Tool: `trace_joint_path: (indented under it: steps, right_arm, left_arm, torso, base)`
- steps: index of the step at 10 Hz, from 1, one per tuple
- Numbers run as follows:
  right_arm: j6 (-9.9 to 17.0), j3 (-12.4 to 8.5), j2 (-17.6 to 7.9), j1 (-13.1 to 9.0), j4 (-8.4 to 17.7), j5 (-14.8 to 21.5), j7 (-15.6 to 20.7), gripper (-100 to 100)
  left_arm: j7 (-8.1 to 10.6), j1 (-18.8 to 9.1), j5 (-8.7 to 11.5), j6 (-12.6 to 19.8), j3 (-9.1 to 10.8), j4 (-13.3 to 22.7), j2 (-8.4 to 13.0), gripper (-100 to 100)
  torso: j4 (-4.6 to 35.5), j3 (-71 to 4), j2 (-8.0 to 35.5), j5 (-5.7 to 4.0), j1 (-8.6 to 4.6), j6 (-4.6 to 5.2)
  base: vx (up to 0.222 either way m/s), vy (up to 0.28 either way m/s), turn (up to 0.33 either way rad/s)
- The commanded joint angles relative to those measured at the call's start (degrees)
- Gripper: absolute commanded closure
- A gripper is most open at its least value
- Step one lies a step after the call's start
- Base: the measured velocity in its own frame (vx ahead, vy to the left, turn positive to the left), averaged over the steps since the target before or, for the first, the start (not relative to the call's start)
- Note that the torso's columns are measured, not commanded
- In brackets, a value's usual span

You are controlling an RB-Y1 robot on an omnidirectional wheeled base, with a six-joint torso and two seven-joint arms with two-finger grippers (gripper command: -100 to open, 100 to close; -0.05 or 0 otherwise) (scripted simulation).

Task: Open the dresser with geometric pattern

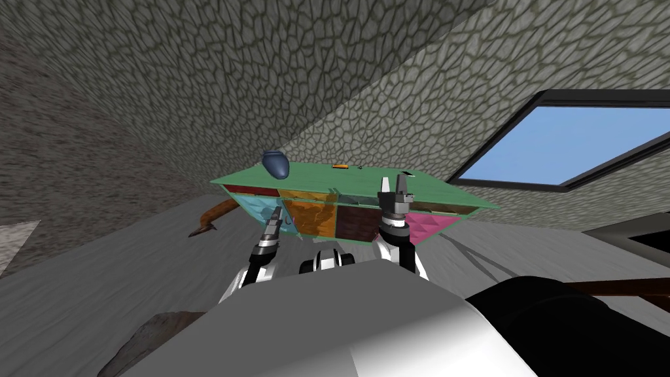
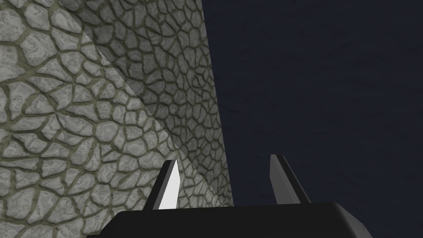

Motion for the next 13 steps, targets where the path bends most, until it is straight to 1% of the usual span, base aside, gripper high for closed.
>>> trace_joint_path:
  steps: [1,3,4,7,8,13]
  right_arm:
    - [0.0,0.0,0.0,0.0,0.0,0.0,0.0,0]
    - [0.0,0.0,0.0,0.0,0.0,0.0,0.0,0]
    - [0.0,0.0,0.0,0.0,0.0,0.0,0.0,0]
    - [0.0,0.0,0.0,0.0,0.0,0.0,0.0,0]
    - [0.0,0.0,0.0,0.0,0.0,0.0,0.0,0]
    - [0.0,0.0,0.0,0.0,0.0,0.0,0.0,0]
  left_arm:
    - [-1.13,-1.2,-0.42,-2.82,-0.01,4.49,-0.4,-100]
    - [-1.93,-2.23,-0.71,-5.18,0.08,7.82,-0.7,-100]
    - [-1.93,-2.23,-0.71,-5.18,0.08,8.39,-0.7,-100]
    - [-3.23,-3.88,-1.16,-8.97,0.23,13.9,-1.19,-100]
    - [-3.23,-3.88,-1.16,-8.97,0.23,14.63,-1.19,-100]
    - [-5.26,-6.46,-1.88,-14.93,0.46,24.35,-2.8,-100]
  torso:
    - [0.01,0.02,0.03,0.0,0.01,0.0]
    - [0.0,-0.01,-0.01,0.0,-0.02,0.0]
    - [0.0,0.01,0.01,0.0,0.03,0.0]
    - [0.0,-0.01,-0.03,0.0,0.01,0.0]
    - [-0.02,-0.04,-0.07,0.0,0.0,0.0]
    - [-0.01,-0.02,-0.02,0.01,0.05,-0.01]
  base:
    - [0.082,0.014,-0.005]
    - [0.082,0.012,-0.004]
    - [0.057,0.018,-0.003]
    - [0.073,0.02,-0.005]
    - [0.075,0.007,-0.002]
    - [0.082,0.014,-0.004]
